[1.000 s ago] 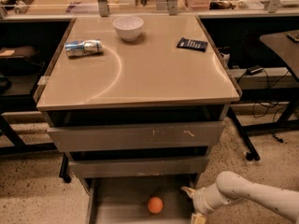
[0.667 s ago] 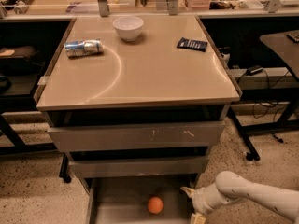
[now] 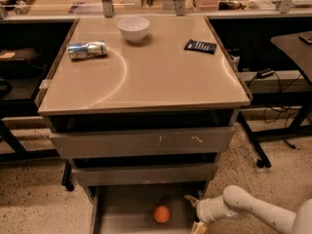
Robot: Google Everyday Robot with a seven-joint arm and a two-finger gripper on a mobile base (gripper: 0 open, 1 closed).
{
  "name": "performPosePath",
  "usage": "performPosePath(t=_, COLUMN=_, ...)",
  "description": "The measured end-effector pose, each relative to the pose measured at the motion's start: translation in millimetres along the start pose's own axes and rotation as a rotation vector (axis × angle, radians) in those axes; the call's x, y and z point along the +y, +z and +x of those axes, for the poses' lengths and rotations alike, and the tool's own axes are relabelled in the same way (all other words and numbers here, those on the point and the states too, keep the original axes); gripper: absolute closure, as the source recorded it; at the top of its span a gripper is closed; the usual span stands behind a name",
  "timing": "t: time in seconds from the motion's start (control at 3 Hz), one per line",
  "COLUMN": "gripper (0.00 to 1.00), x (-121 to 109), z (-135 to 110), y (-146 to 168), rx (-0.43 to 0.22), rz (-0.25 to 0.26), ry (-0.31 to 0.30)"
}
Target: Pick orange from bottom drawer and place on counter
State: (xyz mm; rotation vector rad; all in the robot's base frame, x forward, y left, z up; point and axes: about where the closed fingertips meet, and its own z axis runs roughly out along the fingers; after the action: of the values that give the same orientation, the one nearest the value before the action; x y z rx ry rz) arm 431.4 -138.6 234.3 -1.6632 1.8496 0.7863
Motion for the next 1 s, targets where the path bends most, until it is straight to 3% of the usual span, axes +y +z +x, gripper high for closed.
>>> performPosePath(t=0.67, gripper=0.00, x=-34.7, z=31.2, y=64.7, rx=-0.156, rz=0.014, ry=0.068)
performPosePath(t=1.0, gripper=0.00, x=-50.6, z=22.1, y=87.2, rx=-0.202, rz=-0.006, ry=0.047)
